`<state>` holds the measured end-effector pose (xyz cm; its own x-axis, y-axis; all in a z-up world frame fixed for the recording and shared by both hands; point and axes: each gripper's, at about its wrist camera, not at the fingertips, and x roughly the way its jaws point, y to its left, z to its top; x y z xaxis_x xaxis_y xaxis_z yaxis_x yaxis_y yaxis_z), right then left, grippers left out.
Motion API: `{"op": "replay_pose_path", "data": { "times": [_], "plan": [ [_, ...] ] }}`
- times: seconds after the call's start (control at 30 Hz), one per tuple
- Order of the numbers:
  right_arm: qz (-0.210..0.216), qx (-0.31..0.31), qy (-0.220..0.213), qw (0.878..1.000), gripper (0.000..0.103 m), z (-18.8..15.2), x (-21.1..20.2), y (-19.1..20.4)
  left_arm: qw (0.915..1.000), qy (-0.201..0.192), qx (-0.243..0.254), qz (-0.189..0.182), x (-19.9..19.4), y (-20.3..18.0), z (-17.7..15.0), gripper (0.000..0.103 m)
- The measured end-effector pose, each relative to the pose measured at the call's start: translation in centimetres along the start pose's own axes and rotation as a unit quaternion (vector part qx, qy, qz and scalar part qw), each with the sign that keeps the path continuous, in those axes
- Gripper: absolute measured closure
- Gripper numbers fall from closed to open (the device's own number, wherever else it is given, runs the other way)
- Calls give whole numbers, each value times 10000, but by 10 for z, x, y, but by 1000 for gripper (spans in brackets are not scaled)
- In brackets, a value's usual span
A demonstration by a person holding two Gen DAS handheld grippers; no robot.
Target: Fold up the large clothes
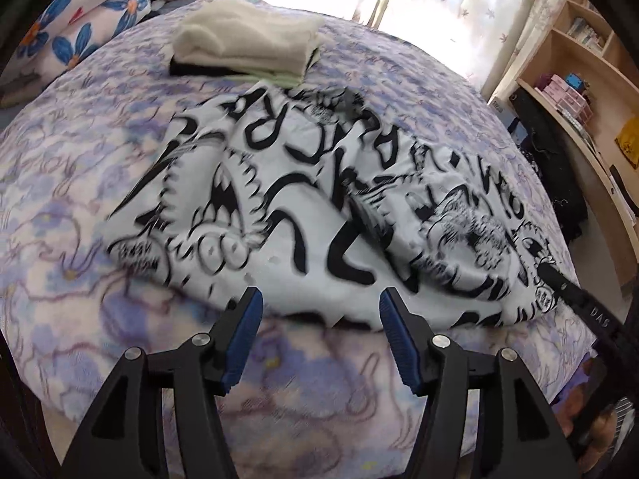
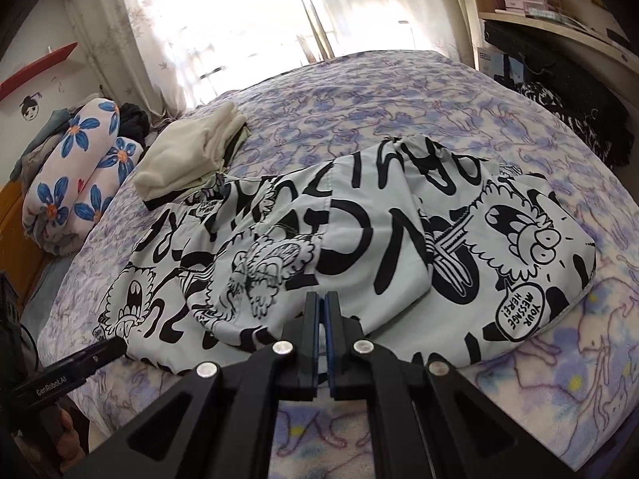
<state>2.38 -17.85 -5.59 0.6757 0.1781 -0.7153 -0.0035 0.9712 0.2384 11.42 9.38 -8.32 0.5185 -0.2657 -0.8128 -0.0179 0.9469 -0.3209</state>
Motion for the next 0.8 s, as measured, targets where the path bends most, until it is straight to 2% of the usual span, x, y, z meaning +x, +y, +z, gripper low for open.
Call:
{"op": "replay_pose_path", "data": {
  "times": [0.17, 0.4, 0.6, 0.8],
  "plan": [
    [88, -149, -23, 9998, 101, -4, 0, 15, 9996, 174, -216, -1, 3, 16, -12, 44],
    [115, -323, 17, 9994, 101, -8, 3, 27, 9966, 398, -675, -260, 16, 39, -23, 44],
    [100, -353, 46, 9993, 101, -11, 6, 29, 9910, 215, -1126, -692, 32, 56, -22, 42],
    [86, -362, 81, 9993, 101, -11, 10, 30, 9884, -64, -1307, -776, 54, 66, -6, 41]
  ]
}}
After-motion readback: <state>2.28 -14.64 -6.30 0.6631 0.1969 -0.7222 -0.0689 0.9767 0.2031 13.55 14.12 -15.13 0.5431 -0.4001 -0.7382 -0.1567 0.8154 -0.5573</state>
